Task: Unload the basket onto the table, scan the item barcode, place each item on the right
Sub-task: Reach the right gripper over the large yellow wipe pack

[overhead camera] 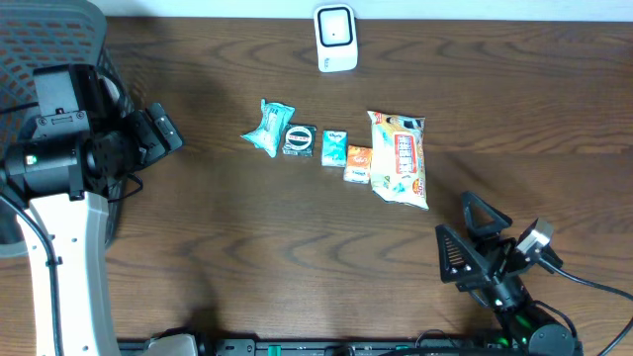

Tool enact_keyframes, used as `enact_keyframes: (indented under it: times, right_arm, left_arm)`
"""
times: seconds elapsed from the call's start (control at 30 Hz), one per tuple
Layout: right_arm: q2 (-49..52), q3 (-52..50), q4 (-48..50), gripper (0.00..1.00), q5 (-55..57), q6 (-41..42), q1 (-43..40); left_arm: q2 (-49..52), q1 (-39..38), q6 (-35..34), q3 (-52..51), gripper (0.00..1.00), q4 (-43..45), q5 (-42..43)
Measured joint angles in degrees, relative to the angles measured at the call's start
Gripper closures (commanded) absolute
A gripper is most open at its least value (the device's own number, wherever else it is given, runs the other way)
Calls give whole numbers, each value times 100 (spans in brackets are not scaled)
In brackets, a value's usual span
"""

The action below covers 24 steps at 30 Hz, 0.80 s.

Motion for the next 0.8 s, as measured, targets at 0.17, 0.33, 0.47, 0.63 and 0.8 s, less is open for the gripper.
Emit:
enact_keyframes:
  times: [0.17, 0.33, 0.47, 0.63, 0.8]
  right_arm:
    - [190, 466, -127, 1, 103, -284, 0]
    - [1032, 1746, -1032, 1, 136, -1322, 0]
    - [2124, 2970, -2065, 1, 149, -2269, 0]
    - [3698, 4557, -3628, 1, 144, -3217, 2]
    - [5473, 6249, -5635, 1, 144, -3807, 2]
  left_arm:
    - [0, 0, 0, 0, 2, 2, -2]
    - [0, 0, 0, 0, 3, 0, 0]
    - [0, 0, 0, 0, 2, 0, 0]
    - [0, 0, 0, 0, 3, 4, 0]
    - [0, 0, 0, 0, 3, 0, 0]
